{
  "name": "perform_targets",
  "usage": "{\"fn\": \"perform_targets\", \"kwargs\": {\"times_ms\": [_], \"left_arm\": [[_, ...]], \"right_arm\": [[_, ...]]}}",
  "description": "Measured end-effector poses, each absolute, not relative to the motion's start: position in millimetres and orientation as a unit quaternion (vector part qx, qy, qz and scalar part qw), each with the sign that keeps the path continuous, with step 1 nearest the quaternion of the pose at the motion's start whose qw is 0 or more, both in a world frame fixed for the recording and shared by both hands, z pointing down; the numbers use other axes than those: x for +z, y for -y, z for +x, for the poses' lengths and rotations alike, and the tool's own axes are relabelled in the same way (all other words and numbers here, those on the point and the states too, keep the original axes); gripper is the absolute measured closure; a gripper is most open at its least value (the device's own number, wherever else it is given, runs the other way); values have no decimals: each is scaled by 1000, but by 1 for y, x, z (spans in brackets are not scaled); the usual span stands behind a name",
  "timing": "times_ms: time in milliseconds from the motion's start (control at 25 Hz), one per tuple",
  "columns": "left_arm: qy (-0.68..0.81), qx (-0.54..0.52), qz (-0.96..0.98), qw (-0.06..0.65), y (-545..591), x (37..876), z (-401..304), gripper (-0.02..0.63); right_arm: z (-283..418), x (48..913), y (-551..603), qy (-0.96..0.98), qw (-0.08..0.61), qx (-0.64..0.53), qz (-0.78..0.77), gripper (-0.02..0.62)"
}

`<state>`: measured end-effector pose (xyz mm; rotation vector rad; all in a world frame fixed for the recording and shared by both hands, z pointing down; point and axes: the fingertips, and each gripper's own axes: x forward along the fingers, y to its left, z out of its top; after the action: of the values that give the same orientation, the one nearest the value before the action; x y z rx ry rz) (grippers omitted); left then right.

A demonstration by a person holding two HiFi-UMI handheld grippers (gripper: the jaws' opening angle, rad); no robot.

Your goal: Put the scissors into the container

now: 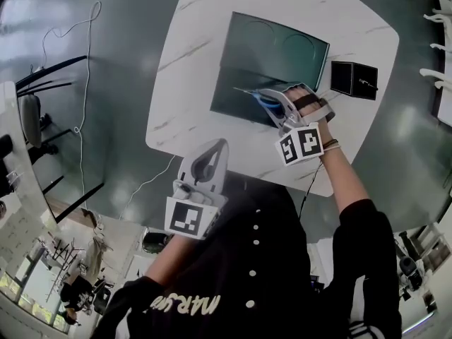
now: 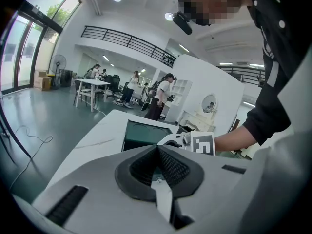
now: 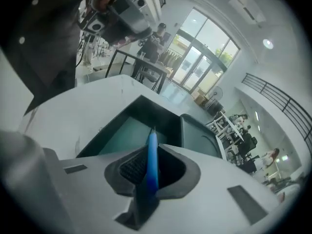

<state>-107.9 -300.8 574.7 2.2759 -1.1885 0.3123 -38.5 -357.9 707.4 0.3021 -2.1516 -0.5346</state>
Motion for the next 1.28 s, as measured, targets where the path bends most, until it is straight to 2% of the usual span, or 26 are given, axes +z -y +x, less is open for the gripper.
{"fn": "perform_targets", "kwargs": {"times_ms": [160,480,720,1280], "left_arm": [[442,119,843,284,298,583,-111,580],[441,119,839,295,295,590,-113,580],[438,120,840,298,293,593,-114,580],[422,115,847,303,288,592,-110,580]], "right_arm": [[-38,718,359,834,468,-272,107,534],[-36,731,357,801,509,-307,76,521],[-33,740,348,801,539,-260,36,422],[-19,737,326,814,558,-154,40,422]]}}
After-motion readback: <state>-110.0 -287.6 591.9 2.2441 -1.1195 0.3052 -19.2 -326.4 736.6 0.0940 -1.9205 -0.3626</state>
